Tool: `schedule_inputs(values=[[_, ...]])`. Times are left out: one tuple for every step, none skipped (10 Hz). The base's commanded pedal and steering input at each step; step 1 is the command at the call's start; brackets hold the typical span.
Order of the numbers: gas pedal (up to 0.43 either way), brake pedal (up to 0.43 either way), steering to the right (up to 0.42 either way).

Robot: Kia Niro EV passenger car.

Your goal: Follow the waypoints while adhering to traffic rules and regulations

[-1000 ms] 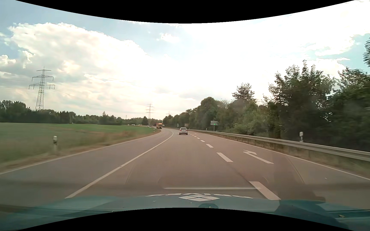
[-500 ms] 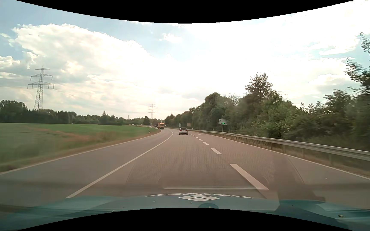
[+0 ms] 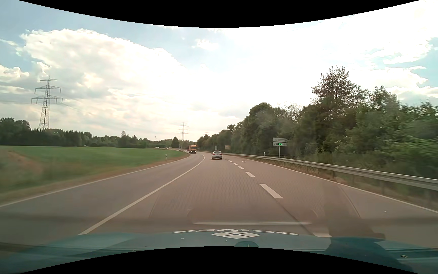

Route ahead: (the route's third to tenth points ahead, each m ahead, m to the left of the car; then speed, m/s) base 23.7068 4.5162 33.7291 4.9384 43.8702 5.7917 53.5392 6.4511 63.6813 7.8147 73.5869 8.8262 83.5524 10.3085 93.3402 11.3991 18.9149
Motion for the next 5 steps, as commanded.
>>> schedule_inputs(values=[[0.177, 0.000, -0.009], [0.177, 0.000, -0.009], [0.177, 0.000, -0.008], [0.177, 0.000, -0.009], [0.177, 0.000, -0.009]])
